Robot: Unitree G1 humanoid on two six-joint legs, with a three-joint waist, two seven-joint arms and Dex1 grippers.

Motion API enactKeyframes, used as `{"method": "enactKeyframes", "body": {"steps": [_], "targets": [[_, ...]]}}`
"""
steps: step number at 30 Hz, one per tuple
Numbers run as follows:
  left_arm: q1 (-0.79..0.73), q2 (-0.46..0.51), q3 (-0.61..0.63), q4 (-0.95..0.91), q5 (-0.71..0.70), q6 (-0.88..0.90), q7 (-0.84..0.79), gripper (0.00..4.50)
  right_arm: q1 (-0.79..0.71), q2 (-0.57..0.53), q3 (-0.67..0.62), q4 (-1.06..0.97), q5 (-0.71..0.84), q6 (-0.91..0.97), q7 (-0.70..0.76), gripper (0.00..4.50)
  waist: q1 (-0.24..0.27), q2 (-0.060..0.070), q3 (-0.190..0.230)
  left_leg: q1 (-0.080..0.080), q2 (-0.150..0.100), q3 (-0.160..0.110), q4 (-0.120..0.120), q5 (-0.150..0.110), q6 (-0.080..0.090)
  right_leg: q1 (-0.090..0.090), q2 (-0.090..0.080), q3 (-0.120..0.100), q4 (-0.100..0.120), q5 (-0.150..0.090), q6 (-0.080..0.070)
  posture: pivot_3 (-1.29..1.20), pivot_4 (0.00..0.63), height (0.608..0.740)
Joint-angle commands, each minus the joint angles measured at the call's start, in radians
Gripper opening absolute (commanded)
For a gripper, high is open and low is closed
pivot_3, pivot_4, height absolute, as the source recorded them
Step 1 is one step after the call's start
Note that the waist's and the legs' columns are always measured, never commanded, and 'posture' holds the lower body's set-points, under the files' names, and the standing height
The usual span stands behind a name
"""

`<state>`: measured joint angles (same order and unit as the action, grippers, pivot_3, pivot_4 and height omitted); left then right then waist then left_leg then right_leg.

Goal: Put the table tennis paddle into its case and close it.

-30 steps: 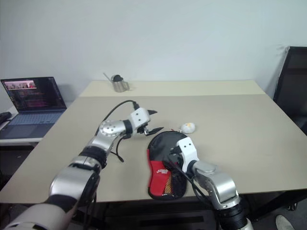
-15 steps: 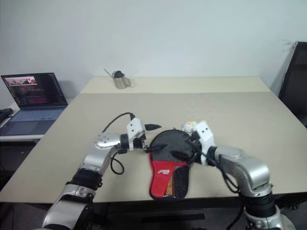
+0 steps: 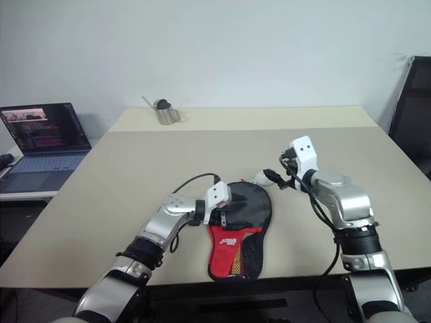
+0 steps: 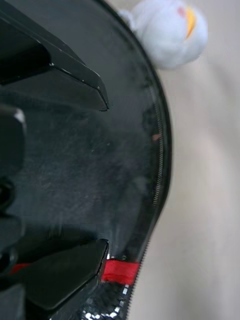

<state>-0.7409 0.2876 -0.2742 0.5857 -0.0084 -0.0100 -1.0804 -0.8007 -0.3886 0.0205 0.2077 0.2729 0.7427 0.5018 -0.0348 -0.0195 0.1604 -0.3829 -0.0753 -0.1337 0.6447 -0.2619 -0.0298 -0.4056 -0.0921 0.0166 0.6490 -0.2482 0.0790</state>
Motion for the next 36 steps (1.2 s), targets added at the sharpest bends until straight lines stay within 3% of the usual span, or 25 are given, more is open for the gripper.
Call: {"method": "enactKeyframes", "body": {"steps": [1, 6, 15, 26, 29, 36], "targets": [[-0.012, -0.006, -0.017, -0.004, 0.016, 0.006, 0.000, 4.48, -0.083, 0.051, -0.012, 0.128, -0.014, -0.092, 0.000, 4.50, 0.000, 0.000, 0.000, 0.000, 0.000, 0.000, 0.000, 0.000, 0.000, 0.000, 0.000, 0.000, 0.000, 0.000, 0.000, 0.00, 0.150, 0.740], [0.014, -0.002, -0.021, -0.039, 0.015, 0.019, -0.009, 4.48, -0.197, 0.145, -0.095, 0.407, 0.027, -0.145, -0.003, 4.50, -0.001, 0.000, 0.000, 0.000, 0.000, 0.000, 0.000, 0.000, 0.000, 0.000, 0.000, 0.000, 0.000, 0.000, -0.001, 0.00, 0.150, 0.740], [0.053, 0.014, -0.024, -0.104, 0.016, 0.051, -0.007, 4.48, -0.335, 0.173, -0.060, 0.818, -0.098, -0.408, -0.024, 4.50, -0.009, 0.001, 0.000, 0.000, 0.000, 0.000, -0.001, 0.001, -0.003, -0.001, 0.000, 0.001, 0.000, 0.001, -0.001, 0.00, 0.150, 0.740], [0.060, 0.020, -0.028, -0.099, 0.025, 0.057, 0.004, 4.48, -0.357, 0.213, -0.064, 0.956, -0.175, -0.514, -0.037, 4.50, -0.023, 0.001, 0.000, 0.000, 0.000, 0.000, -0.001, 0.002, -0.003, -0.001, 0.000, 0.002, 0.001, 0.001, -0.001, 0.00, 0.150, 0.740], [0.047, 0.021, -0.027, -0.068, 0.032, 0.044, 0.010, 4.50, -0.360, 0.224, -0.071, 0.958, -0.177, -0.520, -0.046, 3.91, -0.023, 0.001, 0.000, 0.000, 0.000, 0.000, 0.000, 0.002, -0.003, -0.001, 0.000, 0.002, 0.001, 0.001, -0.001, 0.00, 0.150, 0.740], [0.024, 0.016, -0.041, 0.045, 0.057, 0.021, 0.020, 4.50, -0.354, 0.237, -0.071, 0.953, -0.179, -0.523, -0.058, 1.57, -0.022, 0.002, 0.000, 0.002, 0.000, 0.000, 0.000, 0.001, -0.002, -0.001, 0.000, 0.002, 0.004, 0.001, -0.001, 0.00, 0.150, 0.740]]}}
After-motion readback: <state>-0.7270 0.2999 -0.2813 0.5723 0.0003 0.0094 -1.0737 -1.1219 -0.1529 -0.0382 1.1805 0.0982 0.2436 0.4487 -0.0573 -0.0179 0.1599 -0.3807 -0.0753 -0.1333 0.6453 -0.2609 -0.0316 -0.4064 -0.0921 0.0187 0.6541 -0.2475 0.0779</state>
